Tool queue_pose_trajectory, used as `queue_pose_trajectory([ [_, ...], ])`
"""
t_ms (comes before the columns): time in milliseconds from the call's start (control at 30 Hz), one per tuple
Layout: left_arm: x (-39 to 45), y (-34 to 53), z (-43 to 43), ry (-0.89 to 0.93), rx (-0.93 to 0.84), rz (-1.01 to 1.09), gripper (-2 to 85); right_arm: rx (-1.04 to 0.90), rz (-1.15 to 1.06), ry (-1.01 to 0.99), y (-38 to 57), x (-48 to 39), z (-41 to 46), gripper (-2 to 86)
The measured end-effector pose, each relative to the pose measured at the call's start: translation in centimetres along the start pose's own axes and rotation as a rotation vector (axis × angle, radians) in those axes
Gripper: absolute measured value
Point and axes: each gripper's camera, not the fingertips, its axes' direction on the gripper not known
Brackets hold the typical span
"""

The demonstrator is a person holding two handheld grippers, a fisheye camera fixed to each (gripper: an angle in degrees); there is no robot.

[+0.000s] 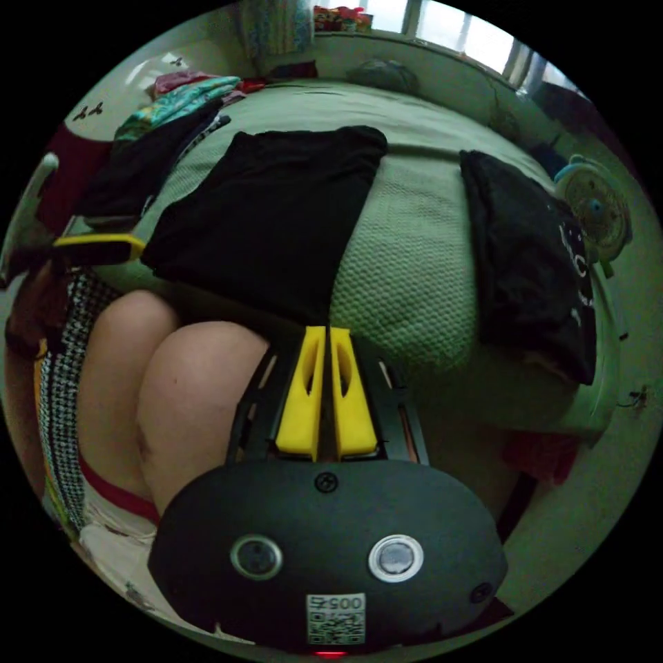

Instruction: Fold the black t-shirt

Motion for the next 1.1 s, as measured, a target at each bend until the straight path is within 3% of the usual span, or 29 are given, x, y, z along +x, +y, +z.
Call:
queue_pose_trajectory([
  [200,-2.0,1.4,-1.6,0.012,0.080,-0.047,1.9,0.053,-0.029,-0.022,1.0,0.9,-0.5,-1.2],
  [533,-2.4,1.5,-1.9,-0.014,0.104,-0.014,13.9,0.184,-0.024,-0.027,-2.9,-0.1,-2.2,-0.9],
  [800,-4.2,1.6,-1.6,-0.004,0.058,-0.018,13.6,0.220,-0.008,-0.009,-8.4,0.2,-1.4,0.0],
  [1100,-6.9,2.5,-4.2,0.027,0.029,-0.027,11.8,0.215,0.050,-0.113,-18.3,0.6,1.4,9.8],
])
